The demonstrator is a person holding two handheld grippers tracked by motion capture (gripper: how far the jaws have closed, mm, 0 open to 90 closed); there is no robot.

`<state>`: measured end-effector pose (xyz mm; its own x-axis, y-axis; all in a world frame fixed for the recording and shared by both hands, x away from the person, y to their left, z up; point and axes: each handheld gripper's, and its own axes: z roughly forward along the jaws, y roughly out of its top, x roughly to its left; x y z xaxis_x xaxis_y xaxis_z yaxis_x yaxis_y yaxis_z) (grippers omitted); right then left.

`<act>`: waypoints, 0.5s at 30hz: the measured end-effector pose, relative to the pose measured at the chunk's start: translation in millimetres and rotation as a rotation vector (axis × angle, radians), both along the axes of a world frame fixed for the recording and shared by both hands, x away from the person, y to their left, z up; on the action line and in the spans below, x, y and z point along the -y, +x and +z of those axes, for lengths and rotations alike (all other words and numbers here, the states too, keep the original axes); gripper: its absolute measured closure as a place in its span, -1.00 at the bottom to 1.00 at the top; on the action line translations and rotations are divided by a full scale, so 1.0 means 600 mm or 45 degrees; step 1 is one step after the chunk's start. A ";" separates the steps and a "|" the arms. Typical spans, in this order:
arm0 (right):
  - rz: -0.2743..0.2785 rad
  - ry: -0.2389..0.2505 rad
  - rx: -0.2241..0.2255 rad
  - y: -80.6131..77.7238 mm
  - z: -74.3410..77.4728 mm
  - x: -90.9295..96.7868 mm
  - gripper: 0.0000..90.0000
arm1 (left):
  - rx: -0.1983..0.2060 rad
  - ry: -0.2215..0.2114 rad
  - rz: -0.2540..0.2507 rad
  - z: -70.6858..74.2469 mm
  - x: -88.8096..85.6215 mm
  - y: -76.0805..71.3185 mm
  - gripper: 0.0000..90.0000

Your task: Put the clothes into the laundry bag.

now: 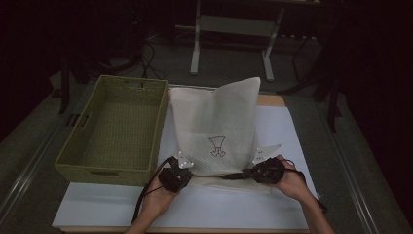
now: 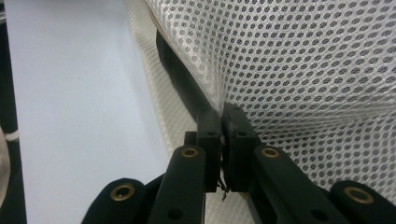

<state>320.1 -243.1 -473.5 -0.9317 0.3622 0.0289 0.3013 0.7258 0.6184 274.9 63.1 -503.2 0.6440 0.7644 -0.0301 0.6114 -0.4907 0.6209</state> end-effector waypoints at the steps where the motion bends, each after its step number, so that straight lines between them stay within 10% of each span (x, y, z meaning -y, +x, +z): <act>1: 0.003 -0.003 -0.001 -0.002 -0.003 0.000 0.94 | -0.009 0.007 -0.006 -0.003 0.002 -0.002 0.96; 15: -0.066 -0.149 -0.004 0.013 -0.051 -0.025 0.94 | -0.053 0.089 0.017 -0.016 0.021 0.022 0.96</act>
<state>327.7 -228.3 -504.2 -0.9117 0.4107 -0.0136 0.3418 0.7763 0.5296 288.1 50.5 -512.8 0.6332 0.7740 -0.0030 0.6428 -0.5238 0.5590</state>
